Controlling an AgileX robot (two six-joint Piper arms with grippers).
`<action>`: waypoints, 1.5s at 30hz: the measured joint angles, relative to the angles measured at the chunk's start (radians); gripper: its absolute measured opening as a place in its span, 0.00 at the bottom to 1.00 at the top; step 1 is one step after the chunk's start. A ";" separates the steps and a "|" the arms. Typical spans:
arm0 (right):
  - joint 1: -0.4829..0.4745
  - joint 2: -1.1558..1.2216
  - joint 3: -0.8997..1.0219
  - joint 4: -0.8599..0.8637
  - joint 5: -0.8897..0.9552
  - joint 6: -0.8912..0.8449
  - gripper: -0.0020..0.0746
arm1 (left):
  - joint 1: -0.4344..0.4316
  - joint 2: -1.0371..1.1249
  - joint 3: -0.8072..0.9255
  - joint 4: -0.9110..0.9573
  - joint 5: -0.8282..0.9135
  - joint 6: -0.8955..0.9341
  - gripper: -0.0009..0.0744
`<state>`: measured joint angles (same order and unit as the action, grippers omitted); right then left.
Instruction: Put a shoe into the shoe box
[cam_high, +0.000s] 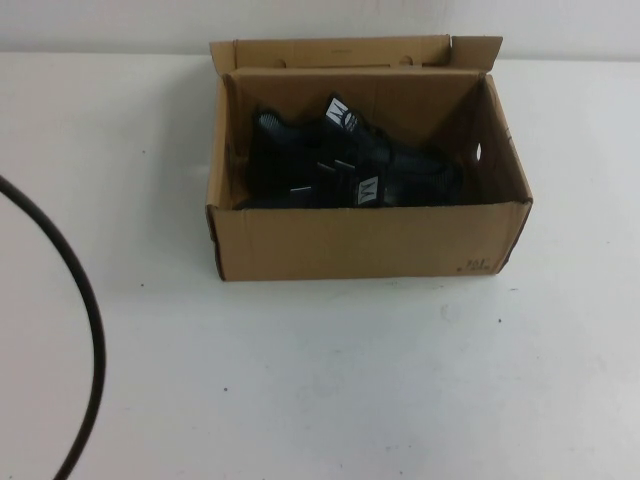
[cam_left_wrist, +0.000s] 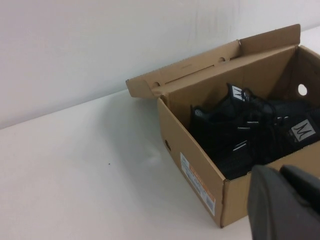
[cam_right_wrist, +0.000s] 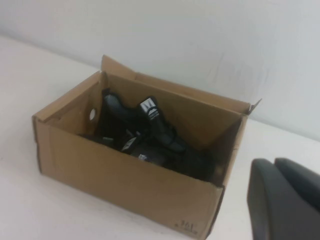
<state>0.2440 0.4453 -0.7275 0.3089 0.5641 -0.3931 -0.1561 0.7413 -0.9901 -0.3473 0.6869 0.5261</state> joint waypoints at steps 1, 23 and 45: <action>0.000 -0.018 0.034 0.005 -0.033 0.000 0.01 | 0.000 0.000 0.000 -0.005 0.000 0.001 0.01; 0.000 -0.051 0.199 0.019 -0.120 -0.002 0.01 | 0.000 0.001 0.000 -0.016 0.008 0.002 0.01; 0.000 -0.051 0.267 0.019 -0.013 -0.002 0.01 | -0.023 -0.510 0.559 0.288 -0.628 -0.316 0.01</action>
<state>0.2440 0.3940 -0.4603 0.3275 0.5512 -0.3949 -0.1786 0.2309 -0.4307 -0.0598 0.0587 0.2103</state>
